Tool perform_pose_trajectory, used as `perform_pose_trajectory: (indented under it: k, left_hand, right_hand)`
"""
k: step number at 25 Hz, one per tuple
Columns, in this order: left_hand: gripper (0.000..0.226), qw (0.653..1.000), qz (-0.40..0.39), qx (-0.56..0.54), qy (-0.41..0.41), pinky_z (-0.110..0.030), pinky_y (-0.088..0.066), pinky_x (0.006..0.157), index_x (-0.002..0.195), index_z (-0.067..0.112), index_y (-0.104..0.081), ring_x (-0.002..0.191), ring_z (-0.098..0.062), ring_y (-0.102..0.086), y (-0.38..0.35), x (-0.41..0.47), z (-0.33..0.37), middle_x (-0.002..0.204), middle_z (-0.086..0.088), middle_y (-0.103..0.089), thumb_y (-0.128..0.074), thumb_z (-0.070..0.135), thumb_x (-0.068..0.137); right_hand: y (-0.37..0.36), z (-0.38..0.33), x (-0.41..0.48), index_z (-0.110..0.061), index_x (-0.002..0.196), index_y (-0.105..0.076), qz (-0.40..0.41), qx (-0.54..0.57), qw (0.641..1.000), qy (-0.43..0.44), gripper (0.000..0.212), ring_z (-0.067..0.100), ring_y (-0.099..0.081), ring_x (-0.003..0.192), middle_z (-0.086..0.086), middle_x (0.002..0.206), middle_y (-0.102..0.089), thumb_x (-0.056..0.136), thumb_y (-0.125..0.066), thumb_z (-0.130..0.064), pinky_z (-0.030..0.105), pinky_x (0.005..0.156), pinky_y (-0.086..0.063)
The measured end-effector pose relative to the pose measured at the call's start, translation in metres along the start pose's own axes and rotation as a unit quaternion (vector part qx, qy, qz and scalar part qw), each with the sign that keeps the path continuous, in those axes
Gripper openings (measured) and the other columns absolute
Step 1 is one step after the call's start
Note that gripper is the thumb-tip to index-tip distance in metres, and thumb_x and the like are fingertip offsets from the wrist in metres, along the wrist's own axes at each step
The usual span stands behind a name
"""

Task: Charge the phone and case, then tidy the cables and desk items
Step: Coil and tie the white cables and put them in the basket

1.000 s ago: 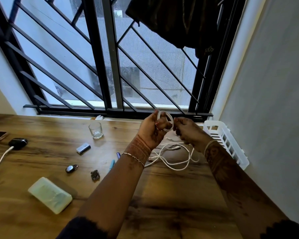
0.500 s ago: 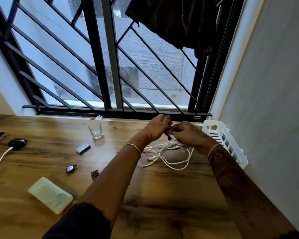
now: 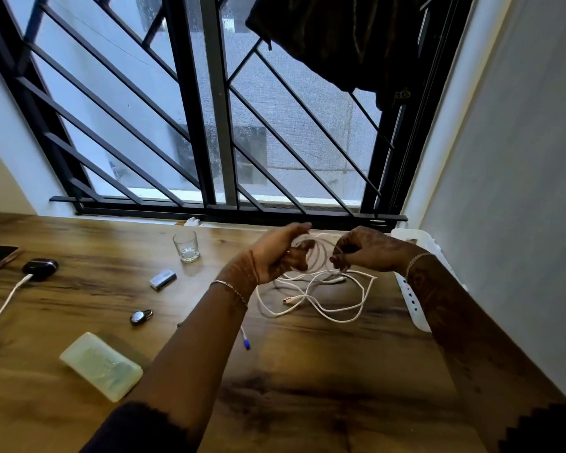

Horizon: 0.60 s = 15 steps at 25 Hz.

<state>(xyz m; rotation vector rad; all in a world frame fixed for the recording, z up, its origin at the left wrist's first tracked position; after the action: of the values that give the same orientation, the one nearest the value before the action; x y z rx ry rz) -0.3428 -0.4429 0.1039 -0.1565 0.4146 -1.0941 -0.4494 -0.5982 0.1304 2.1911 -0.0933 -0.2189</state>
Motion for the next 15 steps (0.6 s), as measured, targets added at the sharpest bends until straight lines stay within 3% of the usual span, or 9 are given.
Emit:
perform_pose_trajectory:
  k: [2,4,6,8,12,15]
  left_hand:
    - [0.042,0.983,-0.034,-0.173,-0.044,-0.017,-0.040,0.045,0.066,0.010,-0.049,0.034,-0.005,-0.030,0.002,-0.003,0.005,0.042,0.007,-0.035,-0.034,0.030,0.100]
    - [0.040,0.959,-0.043,-0.263,-0.091,-0.020,-0.050,0.061,0.071,0.008,-0.051,0.037,-0.007,-0.037,-0.004,0.000,0.008,0.045,0.004,-0.039,-0.030,0.026,0.101]
    - [0.039,0.934,-0.015,-0.329,-0.141,-0.026,-0.052,0.076,0.075,0.007,-0.052,0.045,-0.011,-0.047,-0.010,0.007,0.009,0.052,0.000,-0.047,-0.029,0.023,0.102]
    - [0.037,0.908,0.042,-0.363,-0.203,-0.031,-0.050,0.081,0.078,0.005,-0.053,0.051,-0.016,-0.058,-0.012,0.014,0.012,0.057,-0.004,-0.057,-0.031,0.022,0.103]
    - [0.029,0.916,0.164,-0.230,-0.285,-0.032,-0.052,0.082,0.086,0.007,-0.052,0.070,-0.020,-0.071,-0.003,0.020,0.017,0.072,-0.008,-0.072,-0.031,0.017,0.104]
    - [0.029,0.939,0.231,0.015,-0.254,-0.032,-0.049,0.089,0.092,0.007,-0.053,0.088,-0.022,-0.067,0.001,0.019,0.008,0.100,-0.018,-0.069,-0.028,0.017,0.104]
  right_hand:
    - [-0.009,-0.003,0.001,-0.012,0.093,-0.066,-0.006,0.041,0.999,0.000,0.014,0.005,-0.065,0.077,0.004,0.088,-0.073,0.093,-0.057,-0.022,0.020,0.077,-0.048]
    - [-0.022,-0.011,0.002,-0.013,0.101,-0.061,-0.010,0.029,1.000,0.003,0.018,0.004,-0.063,0.081,-0.004,0.086,-0.071,0.097,-0.050,-0.027,0.014,0.078,-0.048]
    - [-0.035,-0.020,0.002,-0.012,0.101,-0.060,-0.005,0.024,1.000,0.009,0.019,0.007,-0.062,0.082,-0.009,0.083,-0.069,0.097,-0.048,-0.027,0.008,0.066,-0.045]
    - [-0.044,-0.025,0.002,-0.011,0.094,-0.062,-0.009,0.051,0.999,0.009,0.016,0.013,-0.065,0.084,-0.003,0.085,-0.071,0.093,-0.051,-0.024,0.015,0.070,-0.047]
    - [-0.051,-0.028,-0.006,-0.007,0.083,-0.069,-0.037,0.049,0.998,0.027,0.022,0.016,-0.062,0.078,0.007,0.087,-0.071,0.088,-0.055,-0.023,0.029,0.073,-0.046]
    - [-0.047,-0.028,-0.010,-0.001,0.092,-0.064,-0.052,0.161,0.985,0.026,0.027,0.026,-0.068,0.091,0.016,0.097,-0.070,0.097,-0.047,-0.022,0.034,0.088,-0.053]
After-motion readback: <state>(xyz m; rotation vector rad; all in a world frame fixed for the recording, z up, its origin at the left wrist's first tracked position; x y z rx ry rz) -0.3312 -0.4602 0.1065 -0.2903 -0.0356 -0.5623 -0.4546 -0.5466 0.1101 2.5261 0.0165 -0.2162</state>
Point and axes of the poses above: each hand's wrist, its own x-axis towards the middle knuckle, its own y-axis out of the back of the hand, z = x × y, the point moved 1 cm from there along x, towards the middle knuckle
